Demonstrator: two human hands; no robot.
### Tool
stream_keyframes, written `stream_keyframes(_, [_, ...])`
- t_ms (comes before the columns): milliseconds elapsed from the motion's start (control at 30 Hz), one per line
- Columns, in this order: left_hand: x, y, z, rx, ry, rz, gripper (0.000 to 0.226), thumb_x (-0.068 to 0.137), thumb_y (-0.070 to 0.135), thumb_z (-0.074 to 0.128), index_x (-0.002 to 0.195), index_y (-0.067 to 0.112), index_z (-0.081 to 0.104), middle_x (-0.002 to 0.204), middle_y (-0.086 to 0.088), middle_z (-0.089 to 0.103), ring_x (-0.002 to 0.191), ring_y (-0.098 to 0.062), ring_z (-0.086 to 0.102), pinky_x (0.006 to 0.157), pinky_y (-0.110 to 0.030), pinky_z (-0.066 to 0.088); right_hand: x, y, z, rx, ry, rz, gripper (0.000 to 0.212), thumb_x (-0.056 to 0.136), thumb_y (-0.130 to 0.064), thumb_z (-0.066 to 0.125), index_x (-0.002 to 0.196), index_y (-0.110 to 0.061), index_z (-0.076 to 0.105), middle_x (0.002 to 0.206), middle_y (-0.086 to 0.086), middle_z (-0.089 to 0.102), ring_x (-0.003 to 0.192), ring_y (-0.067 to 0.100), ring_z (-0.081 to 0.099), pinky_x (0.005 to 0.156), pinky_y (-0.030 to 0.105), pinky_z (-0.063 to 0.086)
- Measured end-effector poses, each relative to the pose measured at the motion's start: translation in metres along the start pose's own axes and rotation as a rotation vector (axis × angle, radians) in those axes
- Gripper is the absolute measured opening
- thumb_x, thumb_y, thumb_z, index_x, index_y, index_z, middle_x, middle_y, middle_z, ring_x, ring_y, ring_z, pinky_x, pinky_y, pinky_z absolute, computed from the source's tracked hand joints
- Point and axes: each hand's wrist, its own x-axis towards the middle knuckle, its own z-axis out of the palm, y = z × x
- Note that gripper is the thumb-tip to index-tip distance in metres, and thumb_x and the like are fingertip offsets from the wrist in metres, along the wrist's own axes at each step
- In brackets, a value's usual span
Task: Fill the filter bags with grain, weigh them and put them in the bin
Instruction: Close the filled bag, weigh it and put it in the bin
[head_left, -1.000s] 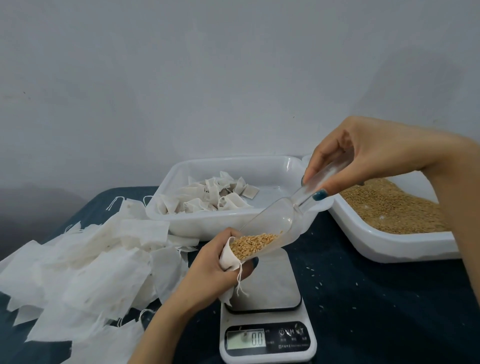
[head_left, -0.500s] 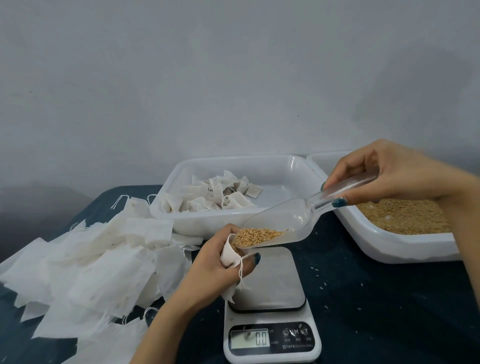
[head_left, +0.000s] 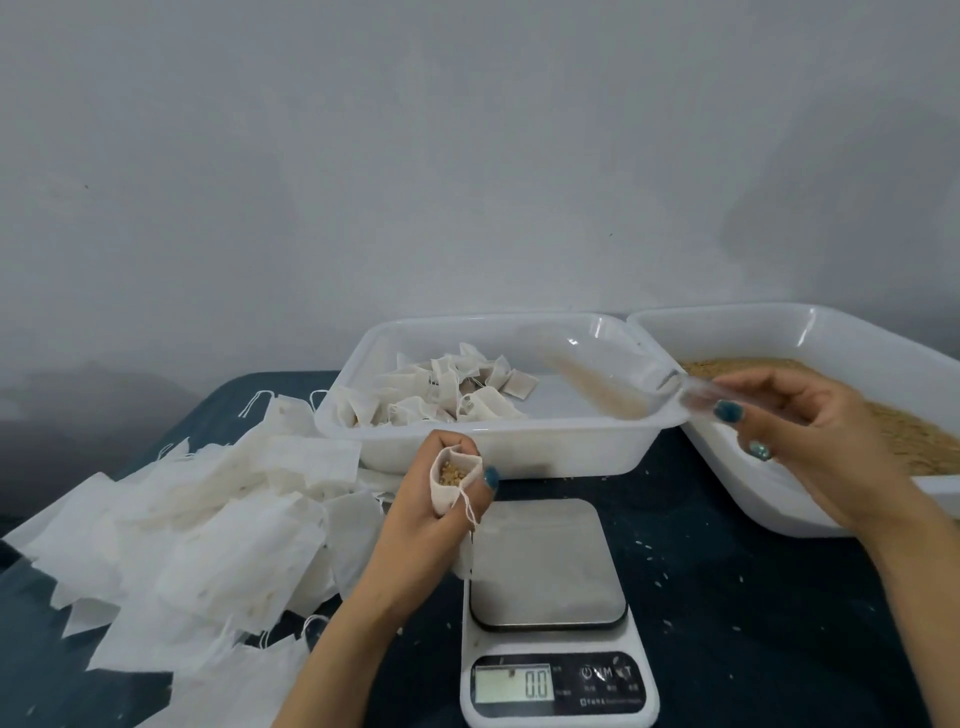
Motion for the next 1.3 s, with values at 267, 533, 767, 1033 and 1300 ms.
stream_keyframes(267, [-0.004,0.002,-0.006,0.112,0.006,-0.036,0.031,0.109,0.036,0.032,0.093,0.015,0.048,0.08,-0.004,0.048,0.069,-0.01,0.043,0.066,-0.025,0.042,-0.008,0.016,-0.02,-0.258,0.504,0.127,0.017,0.072,-0.049,0.077,0.088,-0.045,0.073,0.09,-0.015,0.074,0.069,-0.004,0.066,0.054,0.012,0.052])
stream_keyframes(533, [0.014,0.009,-0.01,0.407,-0.008,0.018,0.032,0.096,0.042,0.026,0.097,0.018,0.046,0.091,0.012,0.044,0.092,-0.023,0.05,0.076,-0.048,0.051,0.019,0.038,-0.031,-0.883,0.272,0.444,0.031,0.098,-0.009,0.045,0.112,-0.028,0.065,0.133,0.008,0.061,0.096,0.028,0.062,0.071,0.036,0.043])
stream_keyframes(767, [0.029,-0.001,0.009,0.656,-0.13,0.202,0.042,0.095,0.047,0.012,0.08,0.017,0.038,0.085,0.0,0.04,0.084,-0.018,0.033,0.081,-0.031,0.032,0.027,0.038,-0.015,-1.164,0.062,0.555,0.039,0.101,-0.015,0.037,0.127,-0.028,0.063,0.128,0.005,0.063,0.105,0.029,0.059,0.084,0.04,0.051])
stream_keyframes(1033, [0.044,0.0,0.033,0.504,-0.169,0.239,0.021,0.1,0.047,0.026,0.085,0.036,0.037,0.087,0.01,0.041,0.081,-0.001,0.042,0.073,-0.019,0.033,0.004,0.026,0.08,-0.576,-0.157,-0.132,0.023,0.097,-0.025,0.052,0.106,-0.042,0.064,0.108,-0.03,0.062,0.103,-0.013,0.051,0.083,0.008,0.039])
stream_keyframes(1300, [0.029,-0.031,0.022,0.415,-0.235,-0.003,0.013,0.098,0.008,0.056,0.089,0.013,0.048,0.073,0.015,0.048,0.061,-0.003,0.038,0.059,-0.018,0.034,-0.016,0.07,0.105,-0.491,-0.155,-0.053,0.03,0.098,-0.014,0.055,0.101,-0.043,0.063,0.087,-0.027,0.067,0.097,0.0,0.052,0.078,0.015,0.04])
